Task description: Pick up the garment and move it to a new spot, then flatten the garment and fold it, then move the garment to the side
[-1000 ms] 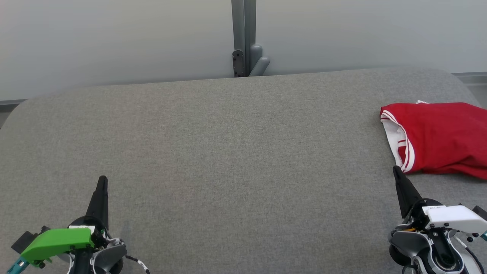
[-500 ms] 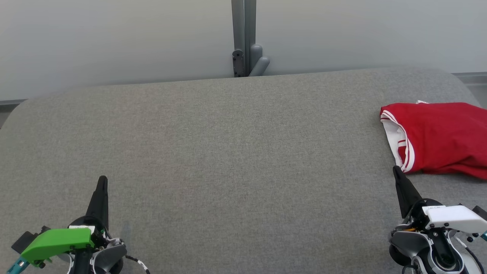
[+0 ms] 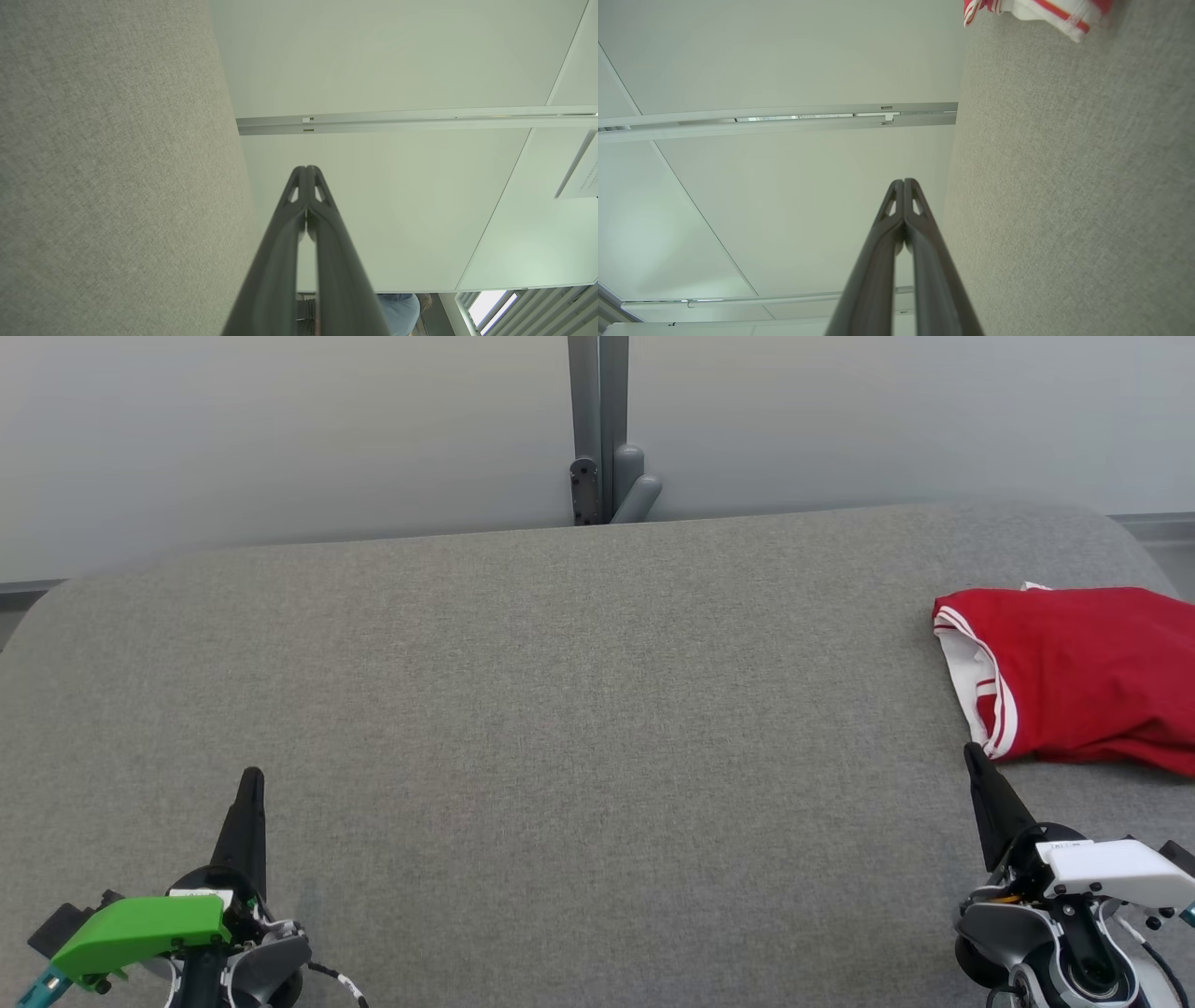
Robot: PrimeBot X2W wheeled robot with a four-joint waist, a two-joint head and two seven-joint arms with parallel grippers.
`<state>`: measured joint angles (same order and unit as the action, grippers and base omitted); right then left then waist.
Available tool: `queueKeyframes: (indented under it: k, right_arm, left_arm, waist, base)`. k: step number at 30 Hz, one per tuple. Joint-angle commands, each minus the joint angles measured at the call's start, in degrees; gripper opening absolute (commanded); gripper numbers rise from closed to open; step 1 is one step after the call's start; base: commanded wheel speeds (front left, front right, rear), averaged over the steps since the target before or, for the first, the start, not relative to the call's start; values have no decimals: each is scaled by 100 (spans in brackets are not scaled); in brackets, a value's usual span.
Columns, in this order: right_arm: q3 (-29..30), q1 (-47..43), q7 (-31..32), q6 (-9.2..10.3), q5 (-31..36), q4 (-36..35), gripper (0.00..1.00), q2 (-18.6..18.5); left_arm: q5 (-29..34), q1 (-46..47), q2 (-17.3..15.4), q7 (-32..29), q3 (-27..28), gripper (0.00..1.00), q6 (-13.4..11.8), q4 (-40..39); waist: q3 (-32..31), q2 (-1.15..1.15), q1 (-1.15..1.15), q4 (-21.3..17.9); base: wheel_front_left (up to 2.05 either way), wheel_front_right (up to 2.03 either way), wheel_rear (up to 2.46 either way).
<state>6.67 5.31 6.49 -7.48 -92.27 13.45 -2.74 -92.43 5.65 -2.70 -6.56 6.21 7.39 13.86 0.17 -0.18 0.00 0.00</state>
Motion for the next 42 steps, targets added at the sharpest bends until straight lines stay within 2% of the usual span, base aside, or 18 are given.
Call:
queueKeyframes:
  k: [1,42]
  right_arm:
    - [-3,57,11,-2,-40,-20,0,-27]
    - [-3,57,10,-2,-39,-20,0,-27]
  left_arm:
    - [-7,87,-34,-24,24,0,26,-4]
    - [-7,87,-35,-24,24,0,26,-4]
  waist:
    - [0,18,0,0]
    - [0,18,0,0]
  base:
    - [0,0,0]
    - [0,0,0]
